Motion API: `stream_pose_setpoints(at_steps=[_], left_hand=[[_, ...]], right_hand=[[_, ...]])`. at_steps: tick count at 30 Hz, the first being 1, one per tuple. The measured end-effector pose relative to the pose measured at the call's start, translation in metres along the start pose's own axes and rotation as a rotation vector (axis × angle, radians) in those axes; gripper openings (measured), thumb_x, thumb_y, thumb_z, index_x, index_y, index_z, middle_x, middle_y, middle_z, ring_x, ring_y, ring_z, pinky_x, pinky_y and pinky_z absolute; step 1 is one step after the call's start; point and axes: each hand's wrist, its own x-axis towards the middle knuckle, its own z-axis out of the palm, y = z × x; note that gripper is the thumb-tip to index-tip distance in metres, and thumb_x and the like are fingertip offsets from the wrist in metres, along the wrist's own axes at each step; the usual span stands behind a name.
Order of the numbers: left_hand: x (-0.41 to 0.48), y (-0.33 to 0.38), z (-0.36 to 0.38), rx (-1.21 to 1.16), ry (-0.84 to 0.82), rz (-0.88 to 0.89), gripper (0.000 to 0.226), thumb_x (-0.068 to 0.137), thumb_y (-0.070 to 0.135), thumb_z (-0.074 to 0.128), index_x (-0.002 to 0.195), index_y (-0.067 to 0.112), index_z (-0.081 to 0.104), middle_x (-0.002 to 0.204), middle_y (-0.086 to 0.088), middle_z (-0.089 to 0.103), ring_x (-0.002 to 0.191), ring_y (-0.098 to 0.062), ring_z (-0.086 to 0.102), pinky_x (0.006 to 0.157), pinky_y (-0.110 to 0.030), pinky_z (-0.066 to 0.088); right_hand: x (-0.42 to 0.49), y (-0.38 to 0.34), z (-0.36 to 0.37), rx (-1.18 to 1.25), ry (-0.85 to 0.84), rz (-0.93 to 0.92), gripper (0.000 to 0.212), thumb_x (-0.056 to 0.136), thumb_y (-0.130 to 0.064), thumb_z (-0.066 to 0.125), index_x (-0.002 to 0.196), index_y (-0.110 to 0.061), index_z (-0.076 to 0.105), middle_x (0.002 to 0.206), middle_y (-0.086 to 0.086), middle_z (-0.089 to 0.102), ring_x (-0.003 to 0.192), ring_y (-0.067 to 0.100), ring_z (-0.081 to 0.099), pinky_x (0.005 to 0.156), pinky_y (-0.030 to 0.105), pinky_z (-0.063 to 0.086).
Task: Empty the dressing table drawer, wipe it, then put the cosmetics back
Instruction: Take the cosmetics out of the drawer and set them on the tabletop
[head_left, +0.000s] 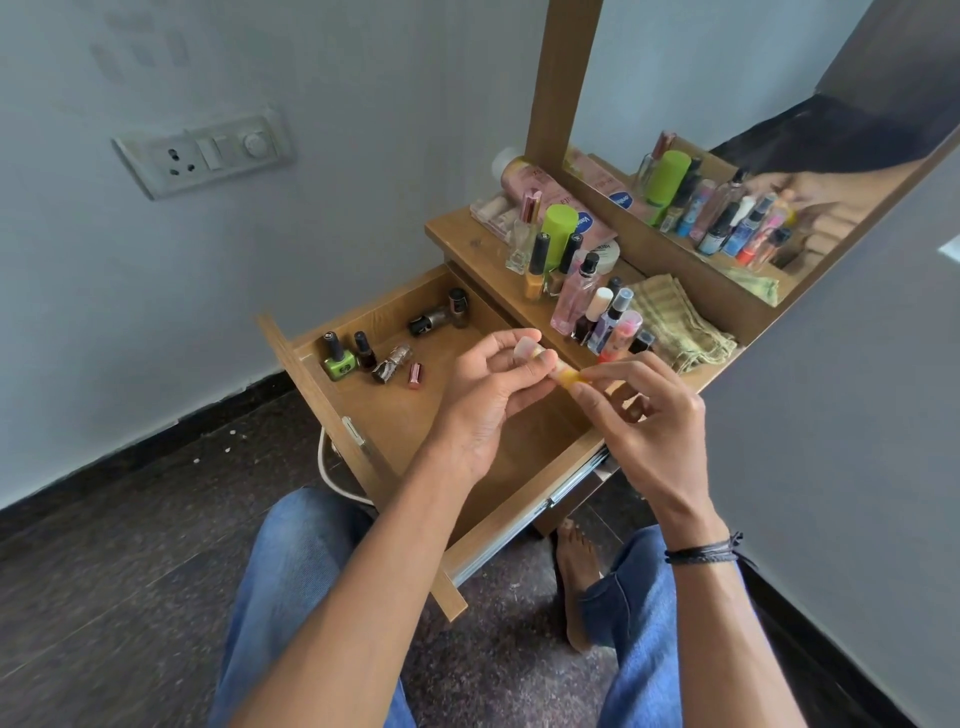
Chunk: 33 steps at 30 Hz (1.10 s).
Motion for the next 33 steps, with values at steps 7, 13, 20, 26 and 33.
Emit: stream_pose_setpoints(at_steps=[7,13,20,26,33], left_hand=[[-0.001,-0.002,0.002,0.11,0.01,0.046,0.034,0.085,0.008,0.079,0.117,0.012,0.069,0.106,-0.009,0.076,0.105,-0.022,0.072,0.089,-0.032,0.059],[-0.001,-0.003,0.004,0.3,-0.036,0.148,0.038,0.081,0.013,0.083,0.117,0.014,0.071,0.102,-0.002,0.077,0.105,-0.015,0.071,0.092,-0.032,0.057],[-0.005,-0.006,0.009,0.395,-0.179,0.241,0.036,0.081,0.008,0.083,0.115,0.013,0.073,0.104,-0.006,0.076,0.101,-0.018,0.071,0.095,-0.038,0.057],[0.004,-0.01,-0.001,0.508,-0.051,0.237,0.018,0.089,0.021,0.077,0.108,0.02,0.076,0.098,0.005,0.075,0.098,-0.012,0.07,0.083,-0.028,0.058],[0.008,-0.007,-0.01,0.56,0.046,0.209,0.012,0.091,0.014,0.072,0.102,0.018,0.076,0.093,0.002,0.075,0.092,-0.012,0.07,0.073,-0.017,0.054]], right_hand=[[-0.001,0.007,0.002,0.03,-0.107,0.052,0.025,0.084,-0.026,0.083,0.107,-0.016,0.078,0.084,-0.006,0.065,0.077,0.014,0.064,0.069,0.022,0.054],[-0.001,0.009,0.006,-0.011,-0.139,0.048,0.025,0.083,-0.028,0.084,0.106,-0.019,0.077,0.088,-0.01,0.064,0.078,0.01,0.063,0.07,0.02,0.054],[-0.002,0.015,-0.002,-0.031,-0.076,0.065,0.018,0.085,-0.025,0.083,0.1,-0.018,0.078,0.09,-0.009,0.071,0.076,0.01,0.068,0.07,0.023,0.056],[-0.003,0.03,-0.018,-0.034,0.107,0.145,0.017,0.081,-0.016,0.087,0.096,-0.015,0.078,0.085,-0.005,0.073,0.069,0.007,0.066,0.068,0.012,0.051],[-0.002,0.042,-0.013,-0.046,0.204,0.242,0.016,0.083,-0.026,0.086,0.095,-0.022,0.076,0.083,-0.009,0.071,0.068,0.003,0.065,0.07,0.016,0.054]])
